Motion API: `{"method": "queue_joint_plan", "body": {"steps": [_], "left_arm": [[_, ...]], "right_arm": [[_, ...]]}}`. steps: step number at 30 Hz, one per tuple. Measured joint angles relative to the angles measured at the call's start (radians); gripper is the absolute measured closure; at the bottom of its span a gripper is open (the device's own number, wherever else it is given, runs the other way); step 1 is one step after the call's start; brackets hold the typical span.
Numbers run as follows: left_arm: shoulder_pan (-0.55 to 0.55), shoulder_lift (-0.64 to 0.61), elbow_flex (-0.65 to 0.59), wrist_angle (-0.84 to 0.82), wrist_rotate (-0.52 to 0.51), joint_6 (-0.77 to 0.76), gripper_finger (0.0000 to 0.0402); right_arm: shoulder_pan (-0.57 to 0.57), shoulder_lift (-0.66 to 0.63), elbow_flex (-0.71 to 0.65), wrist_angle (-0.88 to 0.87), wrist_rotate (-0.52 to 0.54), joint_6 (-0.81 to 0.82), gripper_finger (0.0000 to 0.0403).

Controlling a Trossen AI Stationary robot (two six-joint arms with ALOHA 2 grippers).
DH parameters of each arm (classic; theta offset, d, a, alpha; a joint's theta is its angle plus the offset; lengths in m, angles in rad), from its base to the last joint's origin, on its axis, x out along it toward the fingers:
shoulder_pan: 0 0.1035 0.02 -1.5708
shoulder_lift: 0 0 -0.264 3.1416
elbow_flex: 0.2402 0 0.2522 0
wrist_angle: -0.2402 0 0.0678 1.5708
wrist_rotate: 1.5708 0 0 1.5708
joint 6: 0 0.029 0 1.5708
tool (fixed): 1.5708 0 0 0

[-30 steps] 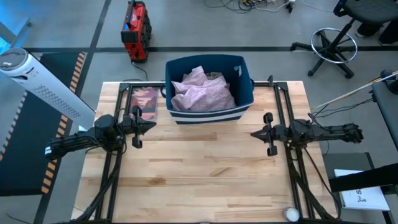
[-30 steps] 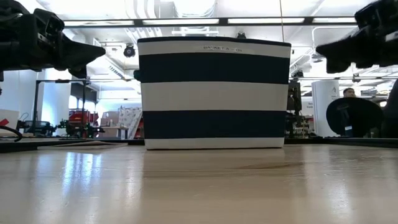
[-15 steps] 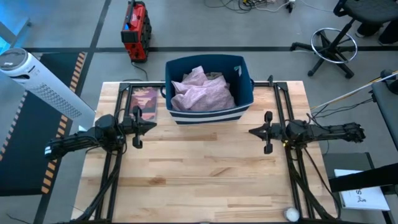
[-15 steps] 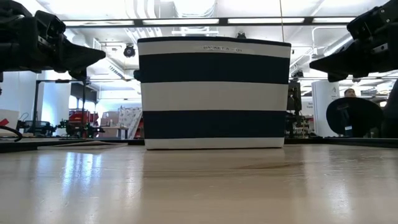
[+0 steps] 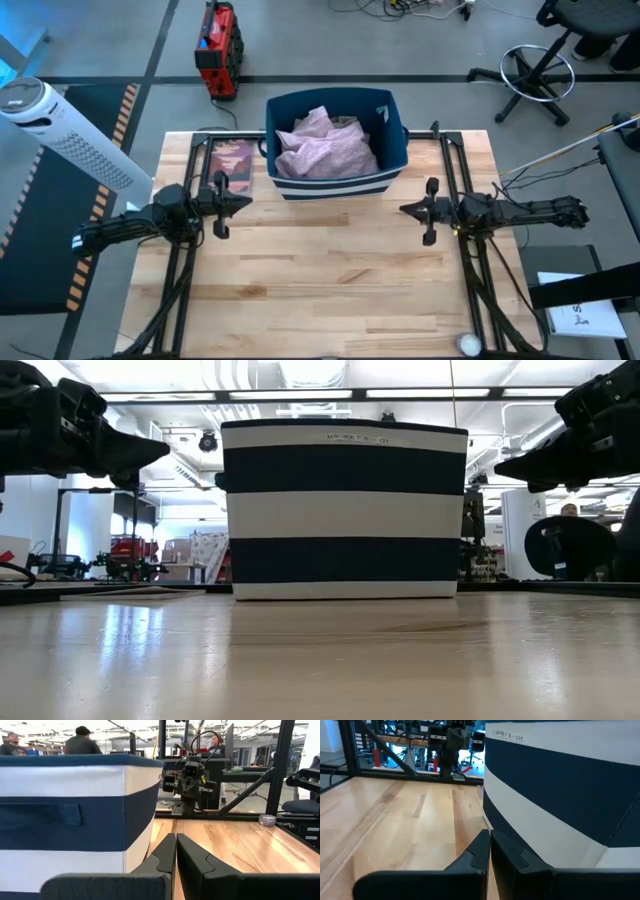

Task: Sort clothes
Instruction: Return to Home Position

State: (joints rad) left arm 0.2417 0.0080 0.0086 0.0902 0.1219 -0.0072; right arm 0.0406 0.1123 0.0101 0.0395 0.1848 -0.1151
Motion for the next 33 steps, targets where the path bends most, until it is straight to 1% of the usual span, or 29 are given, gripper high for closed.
{"method": "queue_joint_plan", "body": {"steps": [5, 9, 11, 16, 21, 26, 33], "left_arm": [[0.0, 0.006, 0.003, 0.023, 0.0, -0.001, 0.0401], [0.0, 0.007, 0.031, 0.025, 0.0, 0.0, 0.0397], [0.0, 0.007, 0.038, 0.024, 0.0, 0.0, 0.0394], [0.0, 0.014, 0.038, 0.013, 0.0, 0.001, 0.0391], [0.0, 0.036, 0.03, -0.002, 0.0, -0.002, 0.0399], [0.0, 0.069, 0.03, 0.002, 0.0, -0.002, 0.0396], [0.0, 0.118, 0.03, 0.004, 0.0, -0.002, 0.0384]], "right_arm": [[0.0, 0.0, 0.001, 0.001, 0.0, 0.051, 0.0403], [0.0, 0.0, 0.008, -0.005, 0.002, 0.124, 0.0403], [0.0, 0.0, 0.01, -0.005, 0.003, 0.135, 0.0403], [0.0, 0.002, 0.012, -0.021, 0.002, 0.124, 0.0403], [0.0, 0.008, 0.011, -0.023, 0.0, 0.139, 0.0403], [0.0, 0.008, 0.011, -0.023, -0.001, 0.049, 0.0403], [0.0, 0.008, 0.011, -0.024, 0.0, 0.044, 0.0403]]}}
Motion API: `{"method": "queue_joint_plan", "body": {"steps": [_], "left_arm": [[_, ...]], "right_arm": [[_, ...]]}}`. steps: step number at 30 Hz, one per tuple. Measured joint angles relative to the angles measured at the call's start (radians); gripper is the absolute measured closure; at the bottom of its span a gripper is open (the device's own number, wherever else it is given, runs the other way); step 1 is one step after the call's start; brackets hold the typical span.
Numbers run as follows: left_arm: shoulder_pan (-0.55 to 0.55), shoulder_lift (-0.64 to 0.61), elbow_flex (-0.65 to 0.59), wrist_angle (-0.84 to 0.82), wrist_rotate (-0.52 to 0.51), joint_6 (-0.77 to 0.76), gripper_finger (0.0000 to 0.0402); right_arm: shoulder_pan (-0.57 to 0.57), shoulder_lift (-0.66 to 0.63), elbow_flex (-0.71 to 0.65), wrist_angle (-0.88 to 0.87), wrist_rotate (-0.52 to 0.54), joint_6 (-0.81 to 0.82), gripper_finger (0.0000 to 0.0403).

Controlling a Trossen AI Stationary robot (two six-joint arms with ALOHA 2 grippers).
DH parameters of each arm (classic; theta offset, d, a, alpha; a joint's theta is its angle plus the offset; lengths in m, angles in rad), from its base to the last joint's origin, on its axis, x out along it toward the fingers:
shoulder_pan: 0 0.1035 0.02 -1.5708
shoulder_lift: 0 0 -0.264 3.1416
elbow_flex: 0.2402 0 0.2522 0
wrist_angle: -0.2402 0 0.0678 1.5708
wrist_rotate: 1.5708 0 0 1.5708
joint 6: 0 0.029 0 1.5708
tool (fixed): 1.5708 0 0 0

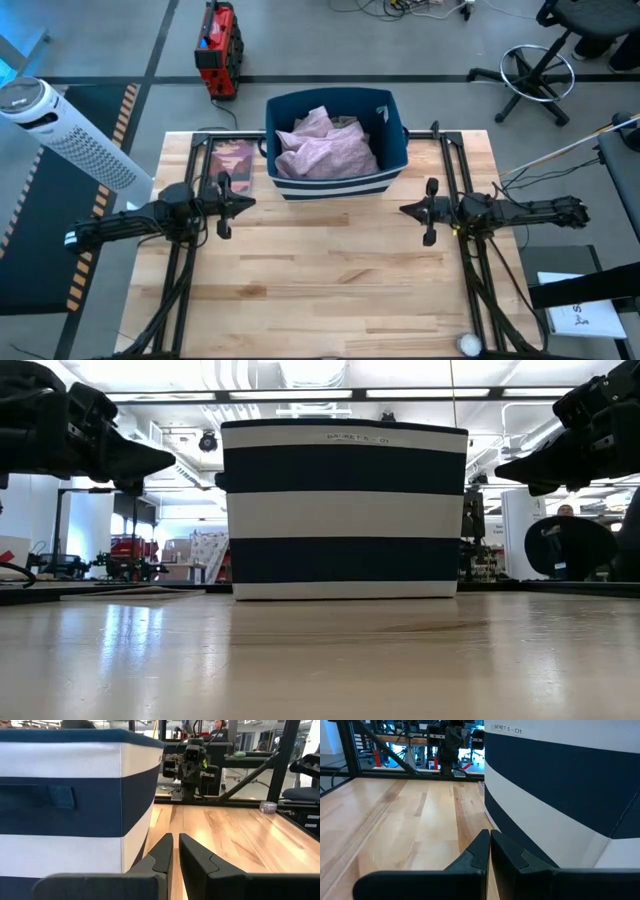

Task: Sort clothes
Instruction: Return to Home Position

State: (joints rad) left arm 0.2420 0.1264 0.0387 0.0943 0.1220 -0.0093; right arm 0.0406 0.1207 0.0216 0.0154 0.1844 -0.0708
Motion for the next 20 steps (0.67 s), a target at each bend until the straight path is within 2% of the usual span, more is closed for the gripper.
{"method": "queue_joint_plan", "body": {"steps": [20], "left_arm": [[0.0, 0.063, 0.0, 0.056, 0.0, 0.007, 0.0375]], "right_arm": [[0.0, 0.0, 0.0, 0.001, 0.0, 0.0, 0.0403]]}}
